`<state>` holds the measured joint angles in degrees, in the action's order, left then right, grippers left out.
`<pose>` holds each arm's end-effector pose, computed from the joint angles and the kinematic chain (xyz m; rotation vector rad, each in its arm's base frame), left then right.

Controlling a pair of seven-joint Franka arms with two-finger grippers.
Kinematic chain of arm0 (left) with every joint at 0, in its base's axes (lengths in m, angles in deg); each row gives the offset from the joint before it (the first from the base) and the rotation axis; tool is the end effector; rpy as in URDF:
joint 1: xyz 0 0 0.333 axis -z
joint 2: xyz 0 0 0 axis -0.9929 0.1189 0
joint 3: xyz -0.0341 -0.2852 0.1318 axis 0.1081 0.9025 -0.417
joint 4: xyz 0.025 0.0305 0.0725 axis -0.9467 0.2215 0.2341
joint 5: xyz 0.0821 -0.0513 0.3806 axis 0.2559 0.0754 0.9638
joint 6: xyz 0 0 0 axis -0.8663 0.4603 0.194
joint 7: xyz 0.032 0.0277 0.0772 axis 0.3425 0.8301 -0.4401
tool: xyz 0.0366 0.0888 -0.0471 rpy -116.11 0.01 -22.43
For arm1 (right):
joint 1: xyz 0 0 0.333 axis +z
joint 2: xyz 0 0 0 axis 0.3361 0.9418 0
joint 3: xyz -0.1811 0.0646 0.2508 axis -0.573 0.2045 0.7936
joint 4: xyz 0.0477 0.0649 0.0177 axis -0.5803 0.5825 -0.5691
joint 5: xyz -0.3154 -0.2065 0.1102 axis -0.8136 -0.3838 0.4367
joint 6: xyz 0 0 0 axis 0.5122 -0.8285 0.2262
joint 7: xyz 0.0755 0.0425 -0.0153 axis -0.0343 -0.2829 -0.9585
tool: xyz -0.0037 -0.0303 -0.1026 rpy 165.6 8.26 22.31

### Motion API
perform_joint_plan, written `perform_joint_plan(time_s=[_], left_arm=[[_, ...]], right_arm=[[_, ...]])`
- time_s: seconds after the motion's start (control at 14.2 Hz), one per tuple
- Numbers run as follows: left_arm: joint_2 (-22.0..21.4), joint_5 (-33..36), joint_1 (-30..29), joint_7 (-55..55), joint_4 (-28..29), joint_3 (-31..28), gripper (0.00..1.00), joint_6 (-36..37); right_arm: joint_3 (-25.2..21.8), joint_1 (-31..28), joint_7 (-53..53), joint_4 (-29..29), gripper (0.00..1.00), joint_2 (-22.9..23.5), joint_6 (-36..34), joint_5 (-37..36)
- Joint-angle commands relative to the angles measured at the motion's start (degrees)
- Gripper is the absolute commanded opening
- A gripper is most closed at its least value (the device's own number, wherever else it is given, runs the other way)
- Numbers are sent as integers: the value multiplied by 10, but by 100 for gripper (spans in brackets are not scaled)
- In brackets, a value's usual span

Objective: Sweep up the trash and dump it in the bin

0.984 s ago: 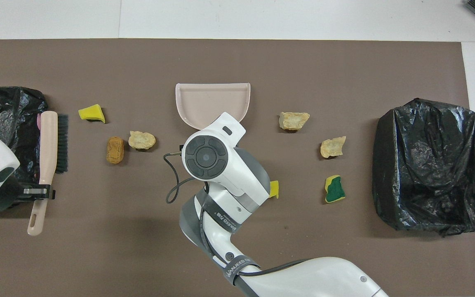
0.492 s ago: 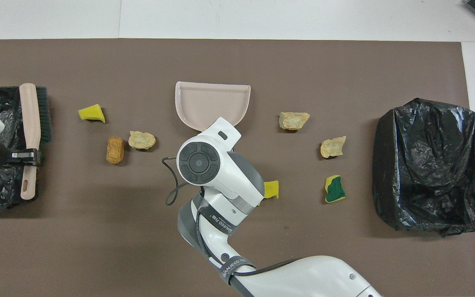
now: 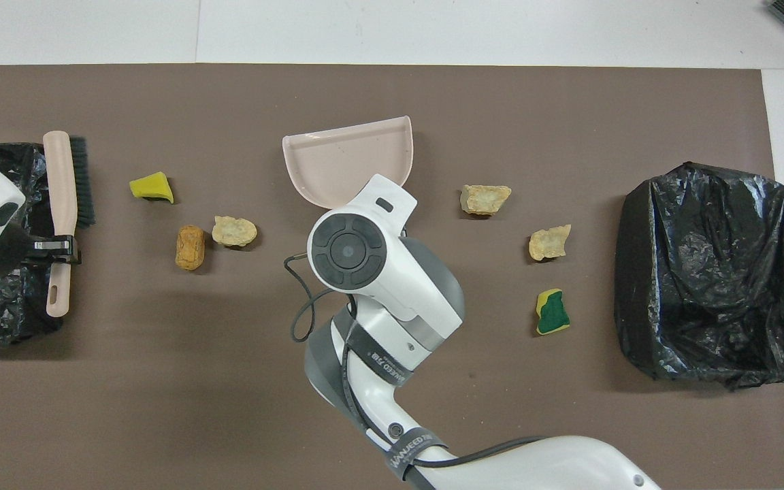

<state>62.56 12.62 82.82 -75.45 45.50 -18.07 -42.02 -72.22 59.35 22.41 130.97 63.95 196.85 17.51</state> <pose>0.5395 0.0313 0.4610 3.1071 0.0621 0.0364 0.5613 0.4200 0.4016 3.0833 0.2990 0.3061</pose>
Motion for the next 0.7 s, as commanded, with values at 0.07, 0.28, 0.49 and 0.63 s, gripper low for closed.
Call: perform_joint_plan(time_s=[0.07, 0.28, 0.49, 0.63], left_arm=[[19, 2, -7, 5, -20, 3, 0, -7], [65, 2, -9, 4, -55, 3, 0, -16], [115, 3, -20, 2, -90, 3, 0, -23], [140, 5, -21, 1, -90, 3, 0, -53]], right_arm=[[6, -55, -166, 12, 0, -47, -57, 9], [6, -89, -323, 12, 0, -54, -80, 24], [6, -101, -428, 22, 0, -60, -102, 24], [6, -101, -488, 28, 0, -64, -125, 24]])
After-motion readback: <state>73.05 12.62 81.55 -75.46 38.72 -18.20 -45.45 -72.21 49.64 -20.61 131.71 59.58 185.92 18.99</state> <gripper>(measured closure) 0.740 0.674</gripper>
